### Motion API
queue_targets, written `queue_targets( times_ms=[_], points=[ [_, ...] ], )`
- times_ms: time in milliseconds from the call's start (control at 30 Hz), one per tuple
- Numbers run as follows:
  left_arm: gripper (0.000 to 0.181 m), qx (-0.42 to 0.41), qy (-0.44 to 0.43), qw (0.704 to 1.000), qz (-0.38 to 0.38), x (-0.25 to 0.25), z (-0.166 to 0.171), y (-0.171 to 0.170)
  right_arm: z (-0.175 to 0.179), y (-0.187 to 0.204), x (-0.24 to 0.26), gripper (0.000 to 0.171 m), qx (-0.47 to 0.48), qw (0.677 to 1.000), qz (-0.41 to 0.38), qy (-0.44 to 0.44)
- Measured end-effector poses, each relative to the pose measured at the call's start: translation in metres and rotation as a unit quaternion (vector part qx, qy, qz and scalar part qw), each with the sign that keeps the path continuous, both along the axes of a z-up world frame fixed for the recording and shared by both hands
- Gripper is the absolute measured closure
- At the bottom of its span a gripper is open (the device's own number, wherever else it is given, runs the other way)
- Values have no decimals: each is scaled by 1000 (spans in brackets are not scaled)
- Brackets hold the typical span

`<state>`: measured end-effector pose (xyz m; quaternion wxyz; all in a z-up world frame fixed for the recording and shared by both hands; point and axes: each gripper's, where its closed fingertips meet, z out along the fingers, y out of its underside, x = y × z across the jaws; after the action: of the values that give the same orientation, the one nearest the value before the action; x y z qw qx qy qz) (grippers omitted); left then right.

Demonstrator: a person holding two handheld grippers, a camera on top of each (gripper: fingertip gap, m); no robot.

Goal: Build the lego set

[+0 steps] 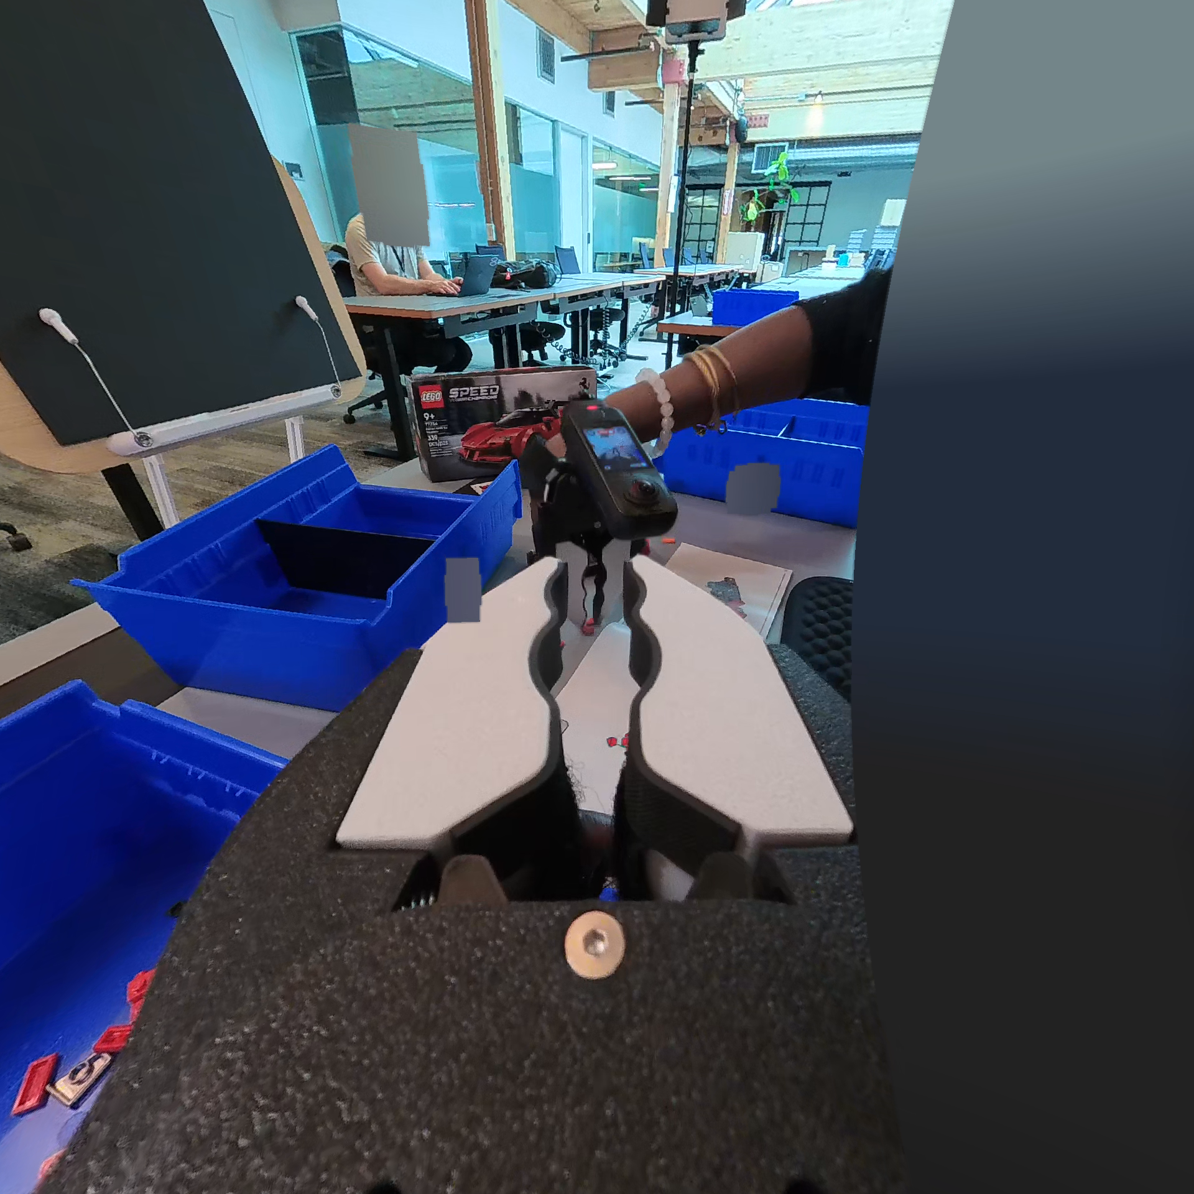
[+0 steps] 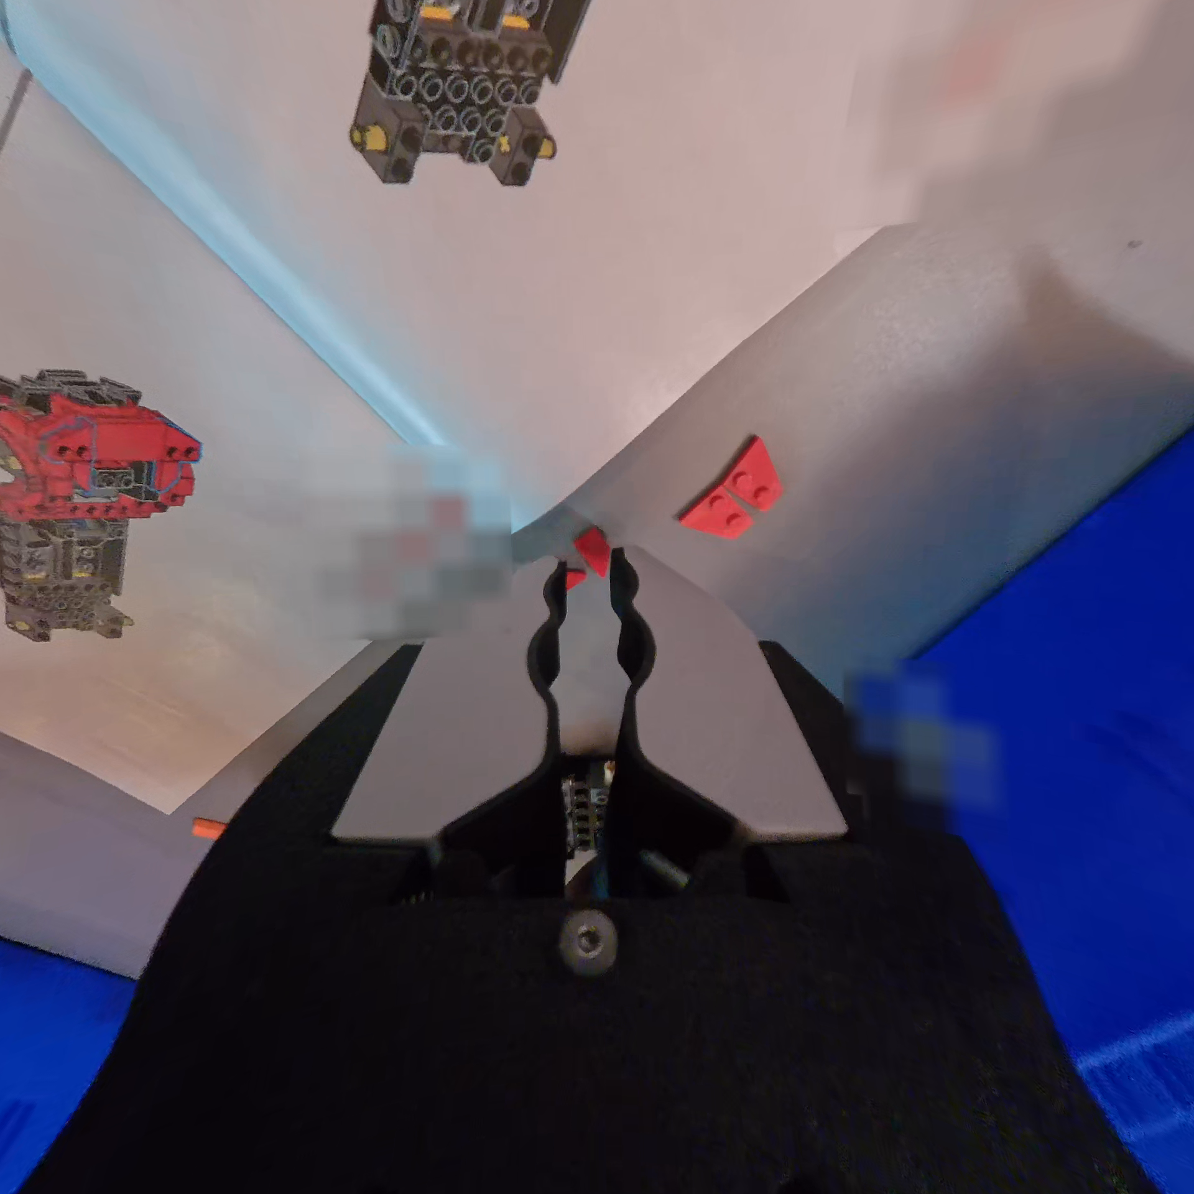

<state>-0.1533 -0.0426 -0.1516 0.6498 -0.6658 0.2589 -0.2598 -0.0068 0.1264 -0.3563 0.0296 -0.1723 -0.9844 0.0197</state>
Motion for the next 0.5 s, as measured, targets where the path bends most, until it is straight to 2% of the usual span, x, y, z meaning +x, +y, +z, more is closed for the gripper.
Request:
queue_targets(
  times_ms=[100,167,267,500],
  points=[
    [166,0,2,1000,-1,0,0,-1,12,2,1,158,-22,997,-66,15],
    [166,3,0,1000,-3,0,1,-2,19,8,5,159,-30,988,-147,27],
    [166,6,-3,1000,-5,0,3,-3,18,11,14,162,-56,956,-283,47],
    [166,14,-6,1000,-15,5,7,-6,-5,16,30,163,-85,922,-361,106]
  ],
)
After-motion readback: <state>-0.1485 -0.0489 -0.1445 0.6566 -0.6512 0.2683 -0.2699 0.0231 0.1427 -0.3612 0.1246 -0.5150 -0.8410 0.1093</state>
